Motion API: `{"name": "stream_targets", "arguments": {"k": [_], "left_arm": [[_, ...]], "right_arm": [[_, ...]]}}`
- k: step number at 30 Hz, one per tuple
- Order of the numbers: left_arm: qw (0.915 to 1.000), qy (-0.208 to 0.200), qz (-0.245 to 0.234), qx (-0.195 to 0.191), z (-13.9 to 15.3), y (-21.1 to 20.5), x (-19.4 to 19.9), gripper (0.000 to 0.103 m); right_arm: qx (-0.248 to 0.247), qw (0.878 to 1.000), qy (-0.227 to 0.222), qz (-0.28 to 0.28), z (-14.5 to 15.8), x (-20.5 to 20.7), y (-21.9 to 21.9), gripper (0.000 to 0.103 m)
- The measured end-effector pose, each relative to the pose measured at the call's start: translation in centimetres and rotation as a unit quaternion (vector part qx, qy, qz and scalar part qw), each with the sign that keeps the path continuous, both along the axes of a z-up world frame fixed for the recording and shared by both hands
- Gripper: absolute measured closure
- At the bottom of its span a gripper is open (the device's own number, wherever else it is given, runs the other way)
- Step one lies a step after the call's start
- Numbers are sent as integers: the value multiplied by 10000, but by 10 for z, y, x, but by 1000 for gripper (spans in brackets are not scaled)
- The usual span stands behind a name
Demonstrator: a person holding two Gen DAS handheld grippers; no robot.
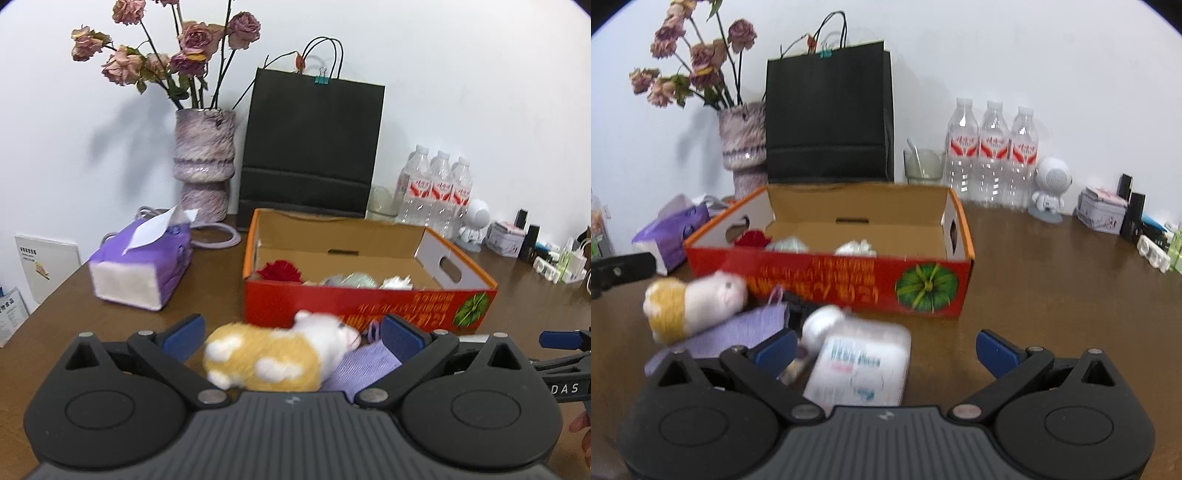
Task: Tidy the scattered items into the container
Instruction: 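Grasp the white cotton-bud box with right tool while left tool grasps the plush sheep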
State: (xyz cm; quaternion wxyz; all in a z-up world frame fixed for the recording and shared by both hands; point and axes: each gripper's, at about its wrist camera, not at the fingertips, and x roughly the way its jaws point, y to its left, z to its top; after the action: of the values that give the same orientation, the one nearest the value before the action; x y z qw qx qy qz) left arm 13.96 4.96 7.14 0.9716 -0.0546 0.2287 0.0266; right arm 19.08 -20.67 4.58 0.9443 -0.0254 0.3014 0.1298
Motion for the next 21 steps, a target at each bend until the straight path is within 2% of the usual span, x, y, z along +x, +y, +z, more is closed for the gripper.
{"name": "stream_targets", "arguments": {"k": [8, 14, 21], "left_arm": [[9996, 206, -152, 137, -17, 15, 2, 0], [9967, 289, -583, 487, -25, 16, 22, 0], [9870, 453, -1220, 947, -33, 9, 60, 0]], "right_arm": [[-147, 9995, 264, -127, -23, -7, 11, 0], [-216, 9979, 340, -499, -34, 1, 17, 0], [-128, 9955, 392, -851, -41, 10, 21, 0]]}}
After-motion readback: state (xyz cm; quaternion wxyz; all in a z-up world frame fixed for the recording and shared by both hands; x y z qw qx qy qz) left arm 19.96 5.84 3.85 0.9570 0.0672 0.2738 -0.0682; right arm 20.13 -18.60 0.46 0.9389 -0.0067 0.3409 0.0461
